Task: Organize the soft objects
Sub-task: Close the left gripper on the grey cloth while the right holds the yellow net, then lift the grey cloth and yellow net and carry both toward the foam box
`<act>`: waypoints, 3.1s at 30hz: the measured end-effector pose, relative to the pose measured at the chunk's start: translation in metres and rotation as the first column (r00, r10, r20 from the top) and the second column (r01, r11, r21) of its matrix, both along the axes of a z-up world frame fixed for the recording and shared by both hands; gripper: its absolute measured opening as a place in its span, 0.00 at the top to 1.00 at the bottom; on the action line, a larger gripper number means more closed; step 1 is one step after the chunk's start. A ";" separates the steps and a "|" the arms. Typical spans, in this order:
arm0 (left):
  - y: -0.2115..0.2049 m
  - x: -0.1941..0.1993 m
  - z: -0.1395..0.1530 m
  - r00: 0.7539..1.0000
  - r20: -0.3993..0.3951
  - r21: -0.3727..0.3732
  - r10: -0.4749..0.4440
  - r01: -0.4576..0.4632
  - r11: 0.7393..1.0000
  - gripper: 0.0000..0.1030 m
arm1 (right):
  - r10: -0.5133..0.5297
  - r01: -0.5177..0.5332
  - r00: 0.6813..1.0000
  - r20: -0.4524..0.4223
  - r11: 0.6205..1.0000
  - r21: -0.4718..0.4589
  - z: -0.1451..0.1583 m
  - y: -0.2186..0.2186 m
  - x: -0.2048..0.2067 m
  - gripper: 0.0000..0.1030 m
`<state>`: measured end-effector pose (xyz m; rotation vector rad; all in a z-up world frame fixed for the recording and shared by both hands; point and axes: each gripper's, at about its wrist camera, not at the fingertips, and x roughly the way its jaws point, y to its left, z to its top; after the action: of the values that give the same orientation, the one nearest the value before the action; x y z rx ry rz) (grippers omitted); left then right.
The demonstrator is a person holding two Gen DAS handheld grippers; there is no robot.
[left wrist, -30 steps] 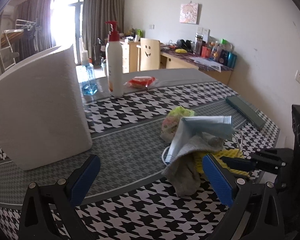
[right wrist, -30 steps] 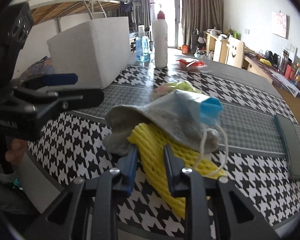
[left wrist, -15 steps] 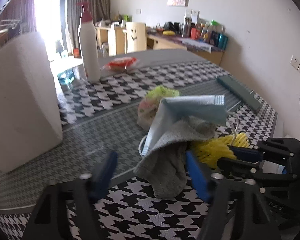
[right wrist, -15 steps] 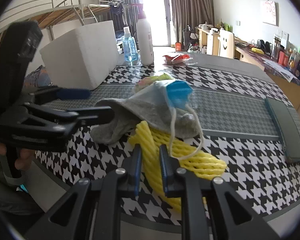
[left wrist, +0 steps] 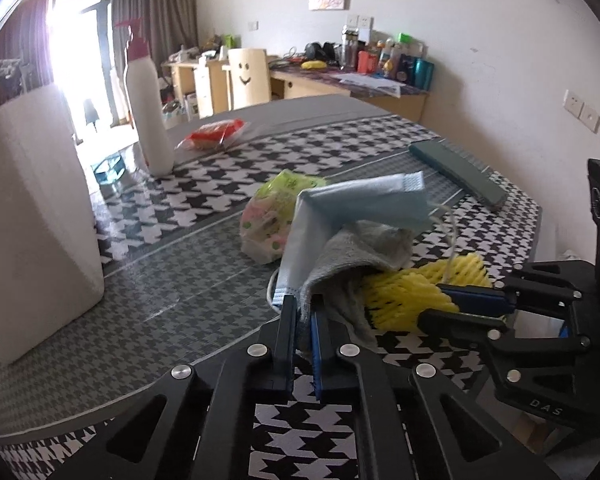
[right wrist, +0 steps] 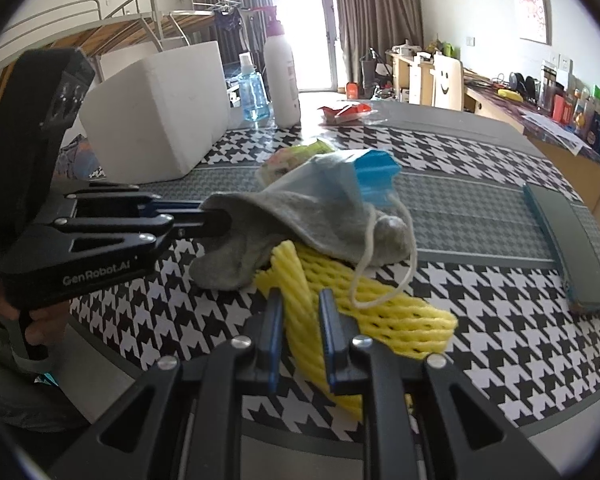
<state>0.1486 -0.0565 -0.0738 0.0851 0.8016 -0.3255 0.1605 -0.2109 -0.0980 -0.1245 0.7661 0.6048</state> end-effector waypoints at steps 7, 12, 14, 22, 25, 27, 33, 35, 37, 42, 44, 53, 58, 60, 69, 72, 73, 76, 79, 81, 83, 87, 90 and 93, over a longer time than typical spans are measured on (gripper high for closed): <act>0.002 -0.009 0.021 0.998 0.057 -0.023 -0.011 0.012 1.000 0.94 | -0.008 0.008 1.000 0.024 1.000 0.027 0.013 -0.003 -0.008 0.80; 0.008 -0.017 0.040 0.994 0.107 -0.036 -0.004 0.008 0.999 0.94 | -0.025 0.022 0.998 0.056 0.998 0.057 0.029 -0.007 -0.014 0.81; 0.009 -0.020 0.050 0.991 0.135 -0.038 -0.007 0.012 0.999 0.94 | -0.030 0.025 0.997 0.066 0.997 0.074 0.035 -0.009 -0.016 0.81; 0.015 -0.028 0.072 0.980 0.196 -0.050 0.015 -0.005 0.999 0.94 | -0.064 0.050 0.992 0.113 0.991 0.124 0.057 -0.014 -0.021 0.81; 0.016 -0.033 0.078 0.977 0.214 -0.055 0.019 -0.007 0.998 0.94 | -0.065 0.047 0.990 0.125 0.989 0.139 0.063 -0.014 -0.022 0.81; 0.017 -0.035 0.082 0.974 0.226 -0.055 0.018 -0.005 0.998 0.94 | -0.068 0.049 0.989 0.130 0.988 0.148 0.066 -0.015 -0.023 0.81; 0.024 -0.039 0.092 0.968 0.247 -0.059 0.047 -0.034 0.998 0.94 | -0.097 0.068 0.986 0.139 0.977 0.202 0.080 -0.018 -0.022 0.81; 0.025 -0.042 0.093 0.967 0.248 -0.060 0.060 -0.046 0.997 0.94 | -0.095 0.063 0.986 0.141 0.975 0.215 0.084 -0.018 -0.021 0.81; 0.026 -0.044 0.095 0.966 0.252 -0.056 0.065 -0.053 0.997 0.94 | -0.096 0.061 0.984 0.152 0.973 0.222 0.087 -0.017 -0.022 0.81; 0.029 -0.052 0.101 0.958 0.276 -0.057 0.078 -0.064 0.996 0.94 | -0.092 0.048 0.981 0.174 0.969 0.242 0.100 -0.014 -0.025 0.81; 0.032 -0.053 0.104 0.955 0.283 -0.062 0.086 -0.071 0.996 0.94 | -0.095 0.048 0.979 0.180 0.968 0.248 0.104 -0.013 -0.026 0.81; 0.040 -0.058 0.115 0.944 0.310 -0.068 0.109 -0.092 0.993 0.94 | -0.091 0.038 0.973 0.211 0.969 0.246 0.118 -0.005 -0.027 0.81; 0.043 -0.057 0.116 0.942 0.315 -0.068 0.116 -0.100 0.993 0.94 | -0.084 0.032 0.975 0.208 0.970 0.243 0.117 0.002 -0.022 0.81; 0.045 -0.057 0.117 0.940 0.318 -0.070 0.119 -0.102 0.992 0.94 | -0.083 0.032 0.974 0.210 0.971 0.237 0.117 0.003 -0.021 0.81; 0.053 -0.052 0.122 0.936 0.324 -0.079 0.138 -0.119 0.990 0.94 | -0.083 0.031 0.972 0.217 0.972 0.234 0.121 0.011 -0.017 0.81; 0.056 -0.049 0.124 0.934 0.325 -0.082 0.148 -0.129 0.988 0.94 | -0.079 0.029 0.972 0.219 0.974 0.225 0.123 0.017 -0.016 0.81; 0.057 -0.048 0.125 0.934 0.323 -0.082 0.153 -0.133 0.988 0.94 | -0.075 0.025 0.972 0.221 0.975 0.223 0.124 0.018 -0.014 0.81; 0.061 -0.046 0.127 0.934 0.320 -0.085 0.157 -0.137 0.987 0.94 | -0.071 0.020 0.970 0.234 0.976 0.216 0.128 0.022 -0.012 0.81; 0.064 -0.042 0.131 0.931 0.326 -0.085 0.166 -0.146 0.986 0.94 | -0.057 0.004 0.969 0.241 0.976 0.217 0.132 0.025 -0.010 0.81; 0.066 -0.040 0.133 0.928 0.329 -0.089 0.175 -0.154 0.984 0.94 | -0.059 0.006 0.967 0.246 0.978 0.210 0.136 0.027 -0.007 0.81; 0.070 -0.038 0.136 0.929 0.324 -0.101 0.176 -0.151 0.983 0.94 | -0.066 0.013 0.966 0.248 0.978 0.207 0.140 0.029 -0.004 0.81; 0.074 -0.035 0.141 0.927 0.328 -0.091 0.181 -0.160 0.983 0.94 | -0.062 0.009 0.966 0.252 0.978 0.206 0.145 0.034 -0.001 0.81; 0.075 -0.035 0.145 0.924 0.337 -0.086 0.184 -0.164 0.983 0.94 | -0.058 0.006 0.965 0.254 0.980 0.201 0.149 0.039 0.004 0.81; 0.078 -0.032 0.150 0.917 0.350 -0.080 0.192 -0.175 0.981 0.94 | -0.057 0.003 0.960 0.274 0.981 0.194 0.155 0.045 0.006 0.81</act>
<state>0.1164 0.0212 0.0767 0.0230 0.4356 -0.1430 0.1662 -0.1655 0.0573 -0.0187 0.4330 0.6140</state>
